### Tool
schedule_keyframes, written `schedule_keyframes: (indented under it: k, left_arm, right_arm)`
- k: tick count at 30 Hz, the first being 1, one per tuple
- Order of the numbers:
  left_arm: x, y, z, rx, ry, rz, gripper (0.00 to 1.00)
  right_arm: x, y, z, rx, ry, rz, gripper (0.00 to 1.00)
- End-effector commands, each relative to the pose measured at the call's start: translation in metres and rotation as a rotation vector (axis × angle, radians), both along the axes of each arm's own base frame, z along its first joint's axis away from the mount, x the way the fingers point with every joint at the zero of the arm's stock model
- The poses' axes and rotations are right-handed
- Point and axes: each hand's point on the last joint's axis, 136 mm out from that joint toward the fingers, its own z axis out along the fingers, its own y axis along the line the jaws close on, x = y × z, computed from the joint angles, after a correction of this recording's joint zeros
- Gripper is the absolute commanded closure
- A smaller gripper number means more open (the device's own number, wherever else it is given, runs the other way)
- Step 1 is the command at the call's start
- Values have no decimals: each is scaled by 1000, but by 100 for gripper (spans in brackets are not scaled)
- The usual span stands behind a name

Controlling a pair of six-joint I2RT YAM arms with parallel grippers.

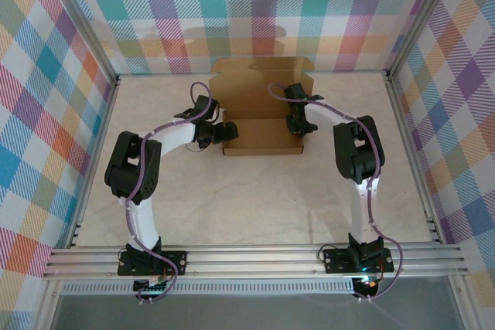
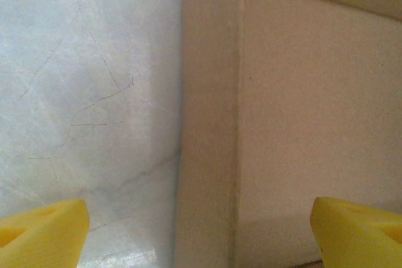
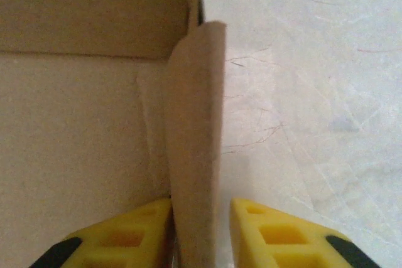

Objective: Fold the paper box

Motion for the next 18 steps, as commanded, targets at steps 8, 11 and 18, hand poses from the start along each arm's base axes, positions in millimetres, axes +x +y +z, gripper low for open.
schedule_keyframes:
  k: [8, 11, 18]
  left_arm:
    - [-1, 1, 17, 65, -69, -27, 9]
    - [1, 1, 24, 60, -98, -22, 9]
    - [8, 2, 28, 65, -111, -21, 9]
  right_arm:
    - [-7, 15, 66, 160, -126, 23, 17]
    - [-11, 21, 83, 243, -157, 28, 16]
    - [-36, 19, 85, 309, -113, -33, 20]
